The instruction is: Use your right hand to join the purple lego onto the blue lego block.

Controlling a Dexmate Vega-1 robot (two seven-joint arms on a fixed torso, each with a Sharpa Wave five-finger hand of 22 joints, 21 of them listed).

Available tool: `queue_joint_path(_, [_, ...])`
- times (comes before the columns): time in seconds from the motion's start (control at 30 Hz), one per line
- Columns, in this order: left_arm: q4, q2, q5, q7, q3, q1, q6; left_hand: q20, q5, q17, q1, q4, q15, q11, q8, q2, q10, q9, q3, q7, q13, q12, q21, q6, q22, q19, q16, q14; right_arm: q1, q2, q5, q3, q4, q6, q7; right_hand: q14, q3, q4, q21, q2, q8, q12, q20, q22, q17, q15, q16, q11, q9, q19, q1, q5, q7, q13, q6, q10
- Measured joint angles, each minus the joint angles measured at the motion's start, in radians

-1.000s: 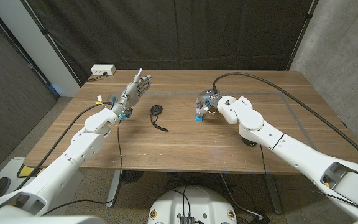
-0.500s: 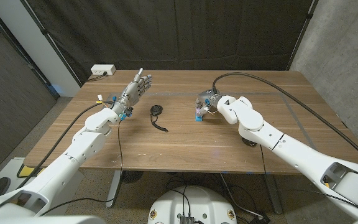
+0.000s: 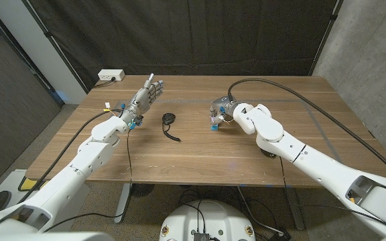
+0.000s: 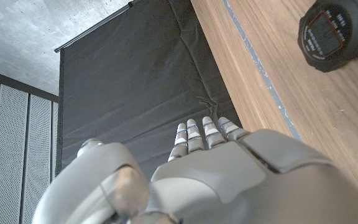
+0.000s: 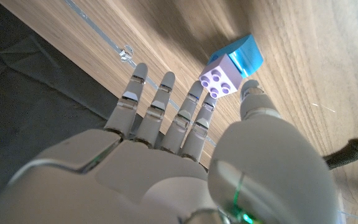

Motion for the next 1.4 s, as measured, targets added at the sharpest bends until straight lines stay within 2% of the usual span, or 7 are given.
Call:
queue_joint_path(0.33, [0.002, 0.0, -0.005, -0.007, -0.002, 0.003, -0.003, 0.0, 0.0, 0.0, 0.0, -0.004, 0.0, 0.0, 0.0, 0.0, 0.0, 0.0, -0.004, 0.0, 0.0, 0.0, 0.0, 0.0, 0.0, 0.0, 0.0, 0.0, -0.003, 0.012, -0.008, 0.002, -0.005, -0.001, 0.001, -0.008, -0.02, 0.009, 0.0, -0.006, -0.015, -0.004, 0.008, 0.0, 0.0, 0.008, 0.0, 0.002, 0.0, 0.003, -0.03, 0.006, 0.0, 0.0, -0.044, -0.042])
queue_joint_path(0.67, [0.014, 0.004, -0.01, -0.019, -0.006, 0.0, -0.003, 0.0, 0.0, 0.0, 0.002, -0.004, 0.0, 0.0, 0.0, 0.003, 0.0, 0.0, -0.004, 0.0, 0.0, 0.0, 0.0, 0.0, 0.0, 0.0, 0.0, 0.0, -0.032, 0.02, -0.009, 0.025, -0.032, -0.04, -0.021, -0.047, -0.034, 0.023, 0.0, -0.01, -0.022, -0.008, 0.012, 0.0, 0.0, 0.047, -0.004, 0.005, 0.005, 0.006, -0.059, 0.012, -0.002, 0.0, -0.073, -0.08])
queue_joint_path(1.03, [0.022, 0.003, -0.01, -0.026, -0.001, -0.015, -0.003, 0.0, 0.0, 0.0, -0.008, 0.0, 0.0, 0.0, 0.0, 0.013, 0.0, 0.0, -0.008, 0.0, 0.0, 0.0, 0.0, 0.0, 0.0, 0.0, 0.0, 0.0, -0.062, 0.017, 0.032, 0.043, -0.058, -0.083, -0.117, -0.144, -0.05, 0.039, -0.012, -0.004, -0.021, -0.008, 0.022, 0.0, 0.0, 0.053, -0.016, 0.028, 0.005, -0.02, -0.099, 0.021, 0.006, 0.0, -0.106, -0.152])
queue_joint_path(1.07, [0.022, 0.003, -0.01, -0.032, -0.001, -0.015, -0.003, 0.0, 0.0, 0.0, -0.008, 0.0, 0.0, 0.0, 0.0, 0.013, 0.0, 0.0, -0.008, 0.0, 0.0, 0.0, 0.0, 0.0, 0.0, 0.0, 0.0, 0.0, -0.129, -0.004, 0.038, 0.081, -0.109, -0.084, -0.129, -0.159, -0.051, 0.04, -0.017, 0.001, -0.021, -0.008, 0.021, 0.0, 0.0, 0.053, -0.016, 0.029, 0.005, -0.032, -0.103, 0.02, 0.007, 0.0, -0.114, -0.164])
queue_joint_path(1.13, [0.021, 0.004, -0.01, -0.032, -0.001, -0.016, -0.003, 0.0, 0.0, 0.0, -0.008, 0.0, 0.0, 0.0, 0.0, 0.013, 0.0, 0.0, -0.008, 0.0, 0.0, 0.0, 0.0, 0.0, 0.0, 0.0, 0.0, 0.0, -0.129, -0.004, 0.048, 0.081, -0.109, -0.085, -0.15, -0.191, -0.054, 0.043, -0.023, 0.0, -0.025, -0.008, 0.024, 0.0, 0.0, 0.054, -0.016, 0.031, 0.005, -0.051, -0.11, 0.024, 0.01, 0.0, -0.136, -0.189])
queue_joint_path(1.23, [0.011, 0.007, -0.006, -0.03, 0.0, -0.016, 0.003, 0.0, 0.0, 0.0, -0.008, 0.0, 0.0, 0.0, 0.0, 0.013, 0.0, 0.0, -0.008, 0.0, 0.0, 0.0, 0.0, 0.0, 0.0, 0.0, 0.0, 0.0, -0.191, -0.026, 0.073, 0.118, -0.13, -0.086, -0.201, -0.23, -0.055, 0.044, -0.025, 0.007, -0.03, -0.008, 0.025, 0.0, 0.0, 0.054, -0.016, 0.035, 0.004, -0.075, -0.118, 0.024, 0.017, 0.0, -0.178, -0.223])
queue_joint_path(1.4, [-0.005, 0.013, -0.003, -0.022, 0.0, -0.015, 0.013, 0.0, 0.0, 0.0, 0.011, 0.0, 0.0, 0.0, 0.0, 0.011, 0.0, 0.0, -0.008, 0.004, 0.0, 0.0, 0.0, 0.004, 0.0, 0.0, 0.0, 0.0, -0.224, -0.038, 0.098, 0.136, -0.162, -0.087, -0.257, -0.261, -0.055, 0.044, -0.025, 0.015, -0.03, -0.008, 0.017, 0.0, 0.0, 0.047, -0.016, 0.041, 0.002, -0.096, -0.125, 0.024, 0.024, 0.0, -0.206, -0.245])
